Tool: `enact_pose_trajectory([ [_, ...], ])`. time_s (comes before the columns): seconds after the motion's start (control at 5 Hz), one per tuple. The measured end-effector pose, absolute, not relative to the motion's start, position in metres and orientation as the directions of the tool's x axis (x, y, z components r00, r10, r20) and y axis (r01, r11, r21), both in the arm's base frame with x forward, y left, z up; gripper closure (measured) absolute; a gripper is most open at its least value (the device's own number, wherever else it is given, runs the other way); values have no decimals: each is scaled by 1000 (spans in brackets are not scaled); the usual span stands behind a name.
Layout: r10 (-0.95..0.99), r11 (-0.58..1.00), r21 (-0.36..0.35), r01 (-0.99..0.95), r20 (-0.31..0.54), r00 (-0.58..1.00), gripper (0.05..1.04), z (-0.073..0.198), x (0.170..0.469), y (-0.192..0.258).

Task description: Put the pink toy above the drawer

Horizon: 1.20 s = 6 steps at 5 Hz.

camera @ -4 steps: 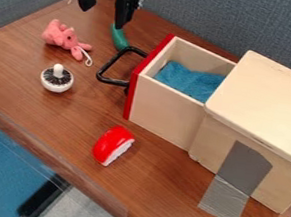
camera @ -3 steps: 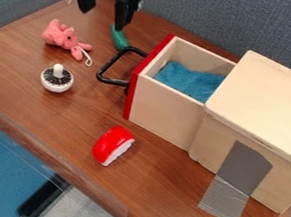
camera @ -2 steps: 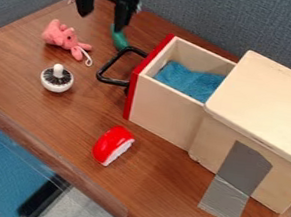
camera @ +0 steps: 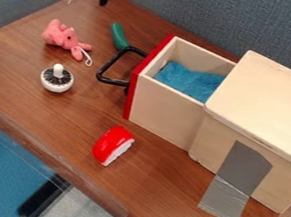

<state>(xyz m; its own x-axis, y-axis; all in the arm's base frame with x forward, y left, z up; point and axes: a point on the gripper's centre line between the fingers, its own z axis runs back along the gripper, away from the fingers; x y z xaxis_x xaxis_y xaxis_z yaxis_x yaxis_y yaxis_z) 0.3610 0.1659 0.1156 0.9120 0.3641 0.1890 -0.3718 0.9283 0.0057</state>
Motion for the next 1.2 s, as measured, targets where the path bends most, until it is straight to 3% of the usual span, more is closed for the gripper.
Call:
enact_pose_trajectory([
  [0.2, 403, 909, 33, -416, 197, 894, 83, 111, 356, 188],
  [1.0, 475, 870, 101, -483, 94, 875, 83, 23, 357, 210],
  [1.2, 490, 858, 117, -500, 101, 866, 132, 19, 361, 209],
])
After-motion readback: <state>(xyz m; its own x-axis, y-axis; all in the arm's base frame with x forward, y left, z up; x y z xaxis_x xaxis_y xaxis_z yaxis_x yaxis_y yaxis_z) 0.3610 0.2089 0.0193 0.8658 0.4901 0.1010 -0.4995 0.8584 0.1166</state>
